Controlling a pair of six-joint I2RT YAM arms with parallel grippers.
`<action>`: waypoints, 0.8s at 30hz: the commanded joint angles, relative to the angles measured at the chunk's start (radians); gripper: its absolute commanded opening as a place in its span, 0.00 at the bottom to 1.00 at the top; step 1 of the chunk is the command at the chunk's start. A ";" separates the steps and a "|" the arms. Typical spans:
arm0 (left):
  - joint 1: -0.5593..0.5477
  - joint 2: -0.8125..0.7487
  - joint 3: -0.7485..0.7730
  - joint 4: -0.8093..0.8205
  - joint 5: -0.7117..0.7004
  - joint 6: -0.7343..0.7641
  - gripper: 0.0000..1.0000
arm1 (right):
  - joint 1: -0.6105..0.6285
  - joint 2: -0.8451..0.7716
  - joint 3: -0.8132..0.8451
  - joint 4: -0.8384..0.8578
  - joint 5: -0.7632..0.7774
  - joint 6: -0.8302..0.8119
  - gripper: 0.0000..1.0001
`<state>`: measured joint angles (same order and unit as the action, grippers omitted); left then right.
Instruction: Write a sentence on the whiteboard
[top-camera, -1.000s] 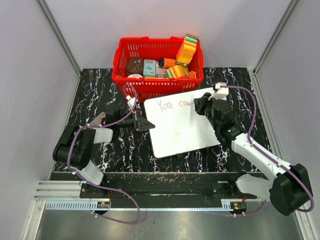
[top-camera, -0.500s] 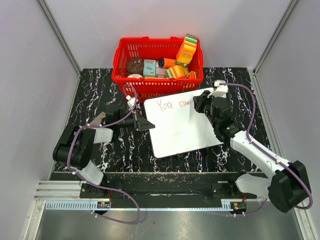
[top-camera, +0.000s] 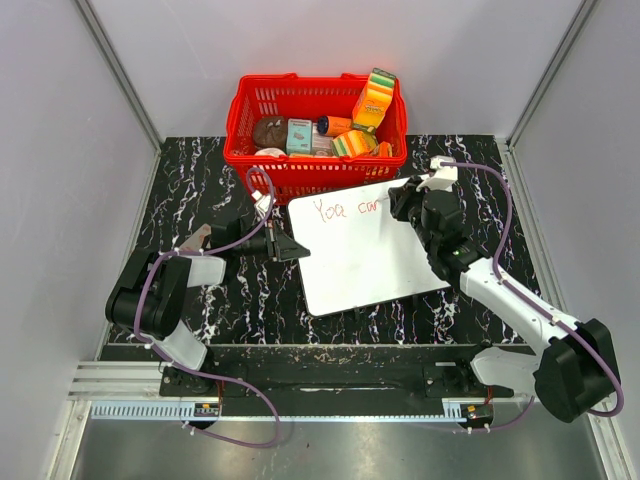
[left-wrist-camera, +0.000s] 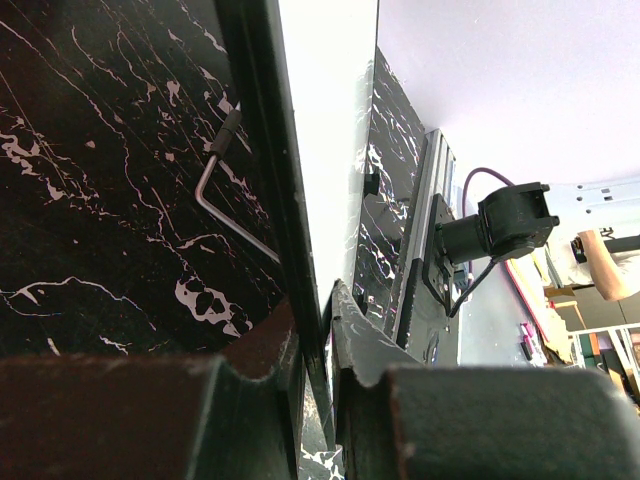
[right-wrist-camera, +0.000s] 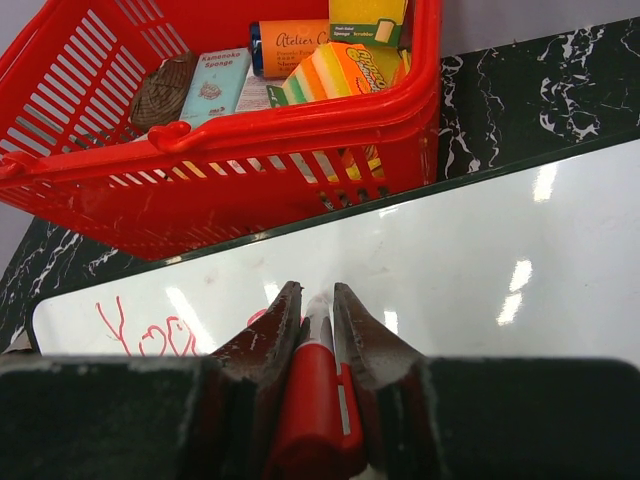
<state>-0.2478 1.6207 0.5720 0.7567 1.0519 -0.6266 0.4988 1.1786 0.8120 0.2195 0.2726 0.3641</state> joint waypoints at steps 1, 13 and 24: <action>-0.018 0.008 0.016 0.039 -0.003 0.091 0.00 | -0.014 0.006 0.039 0.020 0.039 -0.013 0.00; -0.018 0.008 0.015 0.039 -0.001 0.093 0.00 | -0.023 -0.013 0.001 0.014 0.039 -0.010 0.00; -0.018 0.011 0.017 0.039 -0.001 0.091 0.00 | -0.025 -0.033 -0.043 -0.003 0.008 0.009 0.00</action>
<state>-0.2478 1.6207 0.5720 0.7567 1.0515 -0.6266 0.4839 1.1664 0.7948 0.2199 0.2756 0.3656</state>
